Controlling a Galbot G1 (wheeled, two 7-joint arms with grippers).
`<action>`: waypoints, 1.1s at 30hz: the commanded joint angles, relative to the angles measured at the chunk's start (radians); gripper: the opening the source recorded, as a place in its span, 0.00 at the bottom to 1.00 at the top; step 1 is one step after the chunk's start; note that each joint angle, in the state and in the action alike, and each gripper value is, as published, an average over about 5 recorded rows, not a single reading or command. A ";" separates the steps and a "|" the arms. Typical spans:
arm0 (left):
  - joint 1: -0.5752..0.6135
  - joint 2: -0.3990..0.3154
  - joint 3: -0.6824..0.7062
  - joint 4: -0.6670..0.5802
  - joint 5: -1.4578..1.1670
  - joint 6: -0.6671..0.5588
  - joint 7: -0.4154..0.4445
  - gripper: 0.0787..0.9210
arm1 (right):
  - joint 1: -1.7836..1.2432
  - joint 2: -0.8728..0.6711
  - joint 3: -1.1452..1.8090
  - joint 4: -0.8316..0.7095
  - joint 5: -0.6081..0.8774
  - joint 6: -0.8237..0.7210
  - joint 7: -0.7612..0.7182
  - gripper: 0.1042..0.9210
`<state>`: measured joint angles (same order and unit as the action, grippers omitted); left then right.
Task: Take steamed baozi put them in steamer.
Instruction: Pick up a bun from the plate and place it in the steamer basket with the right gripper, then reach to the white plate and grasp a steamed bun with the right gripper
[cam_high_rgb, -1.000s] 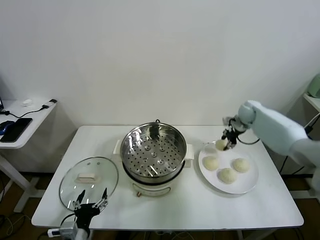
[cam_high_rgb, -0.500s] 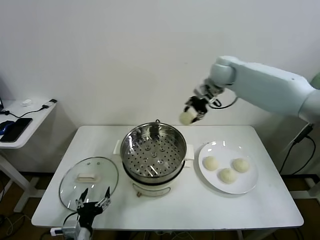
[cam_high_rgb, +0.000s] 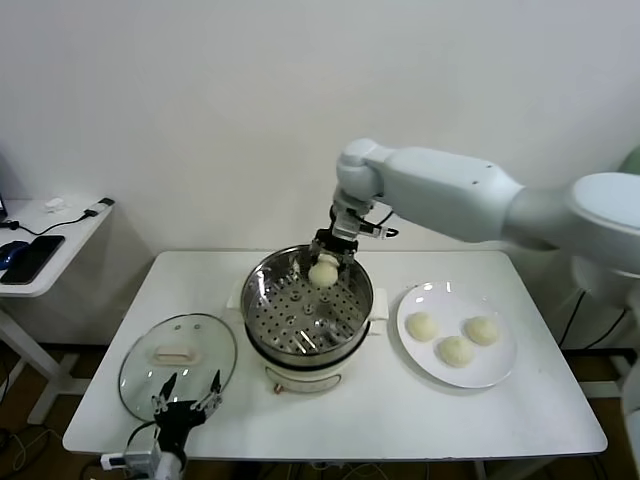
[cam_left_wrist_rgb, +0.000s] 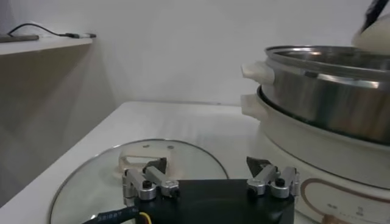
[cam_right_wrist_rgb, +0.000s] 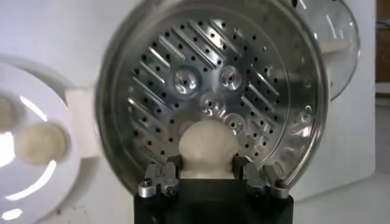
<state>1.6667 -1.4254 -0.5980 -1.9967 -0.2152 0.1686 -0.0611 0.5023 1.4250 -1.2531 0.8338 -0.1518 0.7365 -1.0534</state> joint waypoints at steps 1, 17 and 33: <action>-0.002 0.001 -0.001 -0.001 -0.005 0.002 0.000 0.88 | -0.104 0.124 0.086 -0.212 -0.150 0.136 0.011 0.56; -0.008 -0.003 0.000 0.002 -0.010 0.003 -0.006 0.88 | -0.149 0.114 0.109 -0.231 -0.159 0.136 0.091 0.80; 0.013 -0.008 -0.002 -0.027 -0.002 -0.005 -0.003 0.88 | 0.331 -0.077 -0.389 0.012 0.731 -0.011 -0.193 0.88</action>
<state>1.6773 -1.4324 -0.5980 -2.0185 -0.2183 0.1658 -0.0651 0.6481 1.4122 -1.4294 0.7723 0.2138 0.8237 -1.1435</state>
